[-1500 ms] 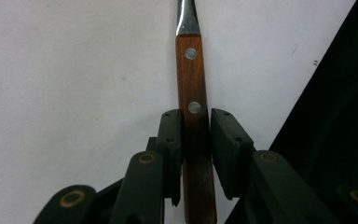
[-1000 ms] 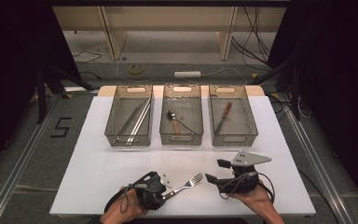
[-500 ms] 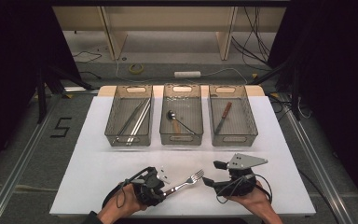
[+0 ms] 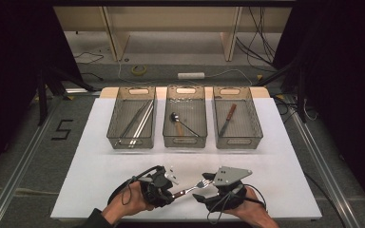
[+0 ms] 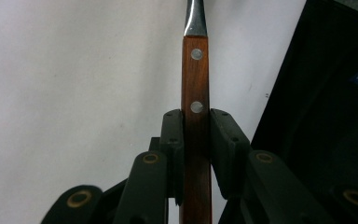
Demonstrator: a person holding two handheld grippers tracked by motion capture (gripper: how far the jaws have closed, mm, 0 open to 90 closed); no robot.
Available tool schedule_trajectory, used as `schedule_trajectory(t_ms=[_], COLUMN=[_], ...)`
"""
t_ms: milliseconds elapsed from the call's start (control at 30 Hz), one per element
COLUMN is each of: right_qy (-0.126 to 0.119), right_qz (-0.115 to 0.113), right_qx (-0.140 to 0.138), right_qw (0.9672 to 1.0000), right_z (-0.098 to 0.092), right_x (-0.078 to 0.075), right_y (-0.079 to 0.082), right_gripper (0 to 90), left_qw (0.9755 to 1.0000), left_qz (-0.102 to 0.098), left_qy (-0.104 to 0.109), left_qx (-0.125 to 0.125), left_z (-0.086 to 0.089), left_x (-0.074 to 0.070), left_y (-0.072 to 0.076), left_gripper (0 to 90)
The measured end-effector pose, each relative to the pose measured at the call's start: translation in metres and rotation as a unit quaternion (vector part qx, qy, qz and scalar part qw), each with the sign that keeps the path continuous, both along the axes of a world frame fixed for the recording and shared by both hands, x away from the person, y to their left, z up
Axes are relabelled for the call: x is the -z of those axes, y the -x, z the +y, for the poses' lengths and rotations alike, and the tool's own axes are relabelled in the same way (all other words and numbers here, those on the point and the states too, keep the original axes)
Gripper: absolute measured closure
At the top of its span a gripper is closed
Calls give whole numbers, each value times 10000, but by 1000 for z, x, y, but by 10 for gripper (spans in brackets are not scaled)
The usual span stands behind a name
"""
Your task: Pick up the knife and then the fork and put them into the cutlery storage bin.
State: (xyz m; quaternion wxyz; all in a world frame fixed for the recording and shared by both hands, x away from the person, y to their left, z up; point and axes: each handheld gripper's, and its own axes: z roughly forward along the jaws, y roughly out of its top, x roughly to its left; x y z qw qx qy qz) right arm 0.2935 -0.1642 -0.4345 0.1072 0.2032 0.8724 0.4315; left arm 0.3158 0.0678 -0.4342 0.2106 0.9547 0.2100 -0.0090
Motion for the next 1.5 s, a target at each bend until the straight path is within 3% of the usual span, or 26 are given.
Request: schedule_trajectory(t_ms=[167, 400, 667, 933, 1400, 1433, 1500], right_qy=[242, 355, 760, 1171, 1493, 1523, 1641], right_qz=[-117, -230, -480, -819, -1165, -1196, -1362], right_qx=[-133, -249, -428, -637, -927, -959, -1100], right_qw=[9996, 9988, 9950, 9877, 9775, 9764, 9708], right_z=[8, 16, 27, 36, 43, 44, 44], right_x=[4, 7, 14, 21, 25, 25, 26], right_y=[2, 3, 7, 11, 15, 15, 17], right_gripper=[318, 345, 384, 470, 657, 671, 703], left_qw=[9999, 9997, 9994, 9986, 9980, 9979, 9978], left_qz=[80, 149, 208, 338, 423, 428, 423], left_qy=[38, 54, 36, 10, 7, -1, 32], left_qx=[71, 188, 286, 401, 465, 491, 503], left_z=[-4, -9, -13, -19, -22, -22, -22], left_x=[-6, -10, -14, -17, -19, -19, -20], left_y=[-3, -5, -5, -5, -6, -6, -6], left_gripper=[753, 753, 753, 753, 751, 752, 751])
